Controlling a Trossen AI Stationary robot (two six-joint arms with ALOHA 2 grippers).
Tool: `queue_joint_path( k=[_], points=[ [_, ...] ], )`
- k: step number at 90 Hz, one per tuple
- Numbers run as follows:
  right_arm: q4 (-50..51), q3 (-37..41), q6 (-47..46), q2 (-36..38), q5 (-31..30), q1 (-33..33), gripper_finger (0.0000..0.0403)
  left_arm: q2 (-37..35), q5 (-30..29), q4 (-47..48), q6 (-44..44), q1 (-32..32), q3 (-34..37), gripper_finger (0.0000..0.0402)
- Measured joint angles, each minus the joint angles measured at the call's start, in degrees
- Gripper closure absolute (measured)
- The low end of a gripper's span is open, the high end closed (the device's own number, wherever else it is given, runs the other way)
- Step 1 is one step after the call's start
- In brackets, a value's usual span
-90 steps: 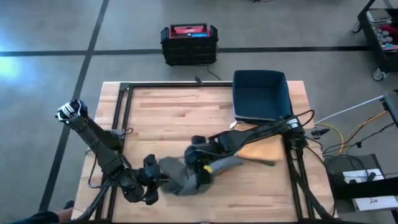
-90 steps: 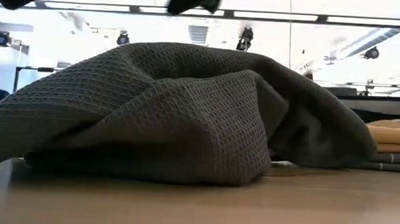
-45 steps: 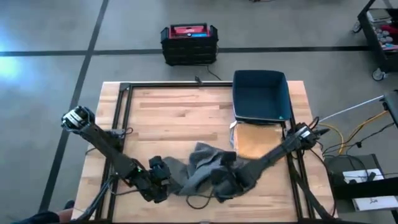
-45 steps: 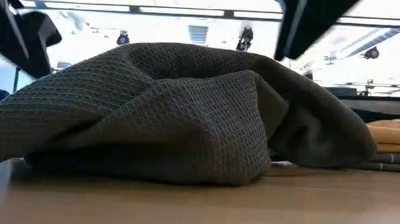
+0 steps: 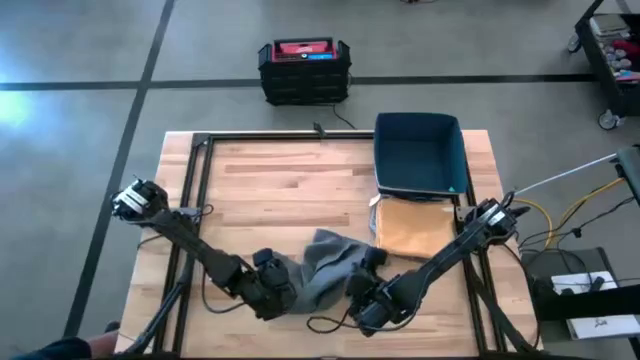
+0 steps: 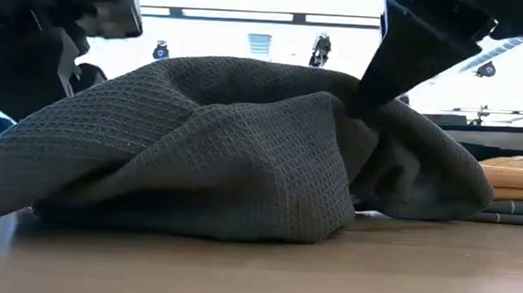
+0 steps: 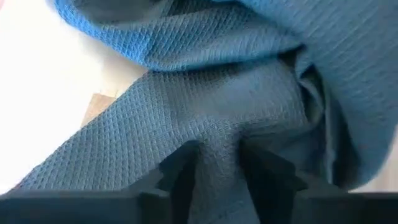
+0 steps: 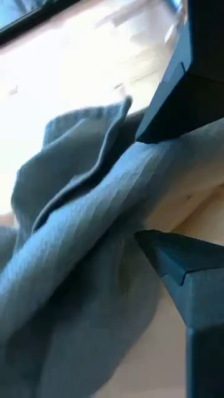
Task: Fold towel
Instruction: Fold the gray kitchen towel
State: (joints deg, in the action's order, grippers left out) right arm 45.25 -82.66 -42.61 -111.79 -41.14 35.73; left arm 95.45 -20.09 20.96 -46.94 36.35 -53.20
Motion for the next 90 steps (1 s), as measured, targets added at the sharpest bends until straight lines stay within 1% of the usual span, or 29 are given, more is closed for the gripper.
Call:
queue_joint_path(
  k=[5,10,27,34,42,50,59,67,74,80,84,90],
  points=[
    [-2.04,0.47,0.09,0.00,-0.03,0.01,0.0181,0.05,1.45,-0.10,-0.06,-0.04,-0.02,0.0372],
    [-3.03,0.86,0.65,0.00,-0.03,0.01,0.0184,0.02,1.57,-0.75,-0.48,0.04,-0.02,0.0391],
    [-5.57,0.75,2.38,0.00,0.02,-0.26,0.0192,-1.66,1.65,-0.24,0.09,0.54,-1.79,0.0400],
    [-6.08,0.52,4.00,0.00,0.36,-0.51,0.0192,-3.14,1.25,1.67,1.38,0.65,-3.11,0.0401],
    [-6.00,-0.53,7.42,0.43,2.76,-1.05,0.0189,-5.66,0.41,5.12,2.73,0.76,-5.52,0.0401],
    [-5.78,-2.84,13.49,1.97,7.21,-1.68,0.0186,-8.64,-0.76,10.01,4.65,0.98,-8.40,0.0401],
    [-5.09,-5.21,20.51,4.97,12.23,-2.63,0.0183,-11.80,-5.19,17.07,6.01,1.83,-11.72,0.0401],
    [-3.48,-5.90,24.42,7.59,14.53,-3.54,0.0183,-14.52,-10.58,22.66,6.14,2.78,-14.69,0.0401],
    [-3.54,-5.92,26.01,10.02,14.37,-4.73,0.0187,-16.57,-17.12,24.75,7.29,3.57,-16.42,0.0401],
    [-3.80,-5.85,26.10,11.82,12.30,-6.10,0.0191,-17.89,-21.89,24.51,9.10,3.79,-17.07,0.0401],
    [-4.00,-5.71,25.68,12.23,11.01,-7.25,0.0193,-18.50,-23.02,24.48,9.74,3.79,-17.19,0.0401],
    [-4.03,-5.10,25.66,11.99,11.14,-8.73,0.0196,-18.84,-23.11,24.57,9.89,3.77,-17.18,0.0401]
  ],
)
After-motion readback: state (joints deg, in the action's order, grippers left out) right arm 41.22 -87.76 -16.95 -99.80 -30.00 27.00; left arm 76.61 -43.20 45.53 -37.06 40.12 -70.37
